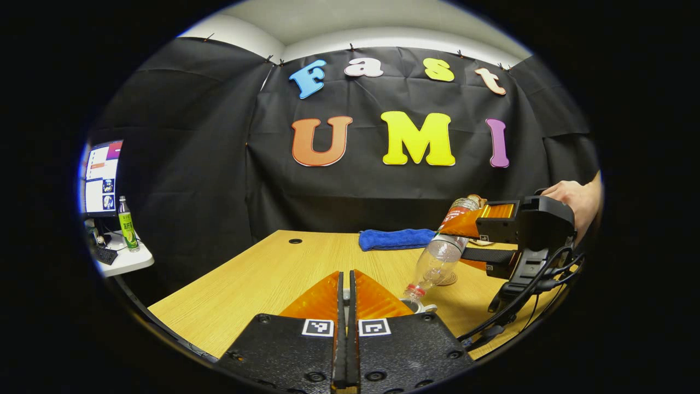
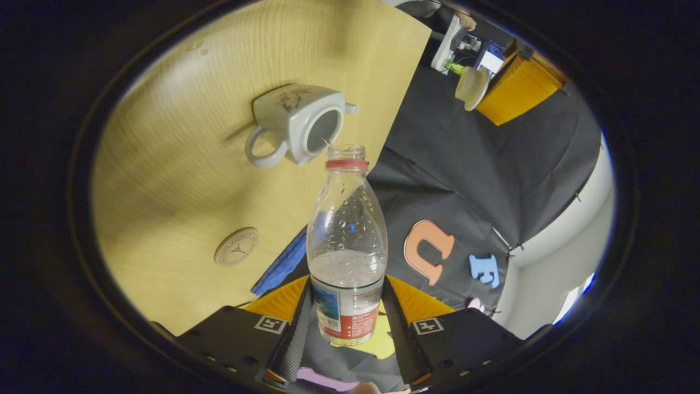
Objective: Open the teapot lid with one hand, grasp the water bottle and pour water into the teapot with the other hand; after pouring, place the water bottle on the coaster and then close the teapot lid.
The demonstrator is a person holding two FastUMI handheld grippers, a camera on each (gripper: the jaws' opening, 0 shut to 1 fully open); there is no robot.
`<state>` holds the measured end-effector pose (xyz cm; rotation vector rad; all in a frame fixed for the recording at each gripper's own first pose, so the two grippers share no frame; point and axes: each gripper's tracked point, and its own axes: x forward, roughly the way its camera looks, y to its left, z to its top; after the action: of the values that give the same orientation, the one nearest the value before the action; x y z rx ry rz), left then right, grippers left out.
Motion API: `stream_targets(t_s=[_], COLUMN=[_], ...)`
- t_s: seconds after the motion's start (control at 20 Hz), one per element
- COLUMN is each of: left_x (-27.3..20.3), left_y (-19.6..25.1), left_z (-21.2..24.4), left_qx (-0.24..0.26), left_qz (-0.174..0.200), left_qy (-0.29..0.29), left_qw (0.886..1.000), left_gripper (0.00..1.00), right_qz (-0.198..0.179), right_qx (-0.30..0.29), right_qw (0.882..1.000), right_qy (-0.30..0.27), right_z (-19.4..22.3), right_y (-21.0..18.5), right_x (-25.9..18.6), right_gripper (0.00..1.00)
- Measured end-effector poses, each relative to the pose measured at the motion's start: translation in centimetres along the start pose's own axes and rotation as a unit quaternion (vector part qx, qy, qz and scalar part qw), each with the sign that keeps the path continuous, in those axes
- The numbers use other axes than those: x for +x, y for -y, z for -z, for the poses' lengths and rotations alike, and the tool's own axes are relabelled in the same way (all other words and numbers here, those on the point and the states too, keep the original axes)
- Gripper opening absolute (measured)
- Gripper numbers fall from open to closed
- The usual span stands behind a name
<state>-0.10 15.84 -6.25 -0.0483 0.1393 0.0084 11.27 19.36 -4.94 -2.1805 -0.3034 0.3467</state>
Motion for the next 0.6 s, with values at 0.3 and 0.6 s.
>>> stream_targets(t_s=[0.3, 0.6], left_x=[-0.1, -0.1], left_y=[-0.2, -0.2], left_z=[-0.1, -0.2], left_qx=[-0.003, -0.001], left_qz=[-0.001, 0.001], left_qy=[0.001, 0.001], left_qw=[1.000, 1.000], left_gripper=[0.03, 0.03], right_qz=[0.010, 0.009], right_qx=[-0.026, -0.038], right_qw=[1.000, 0.999], right_qy=[0.005, 0.007], right_z=[-0.2, -0.3], right_y=[0.8, 1.2], right_x=[0.0, 0.2], right_gripper=[0.68, 0.68])
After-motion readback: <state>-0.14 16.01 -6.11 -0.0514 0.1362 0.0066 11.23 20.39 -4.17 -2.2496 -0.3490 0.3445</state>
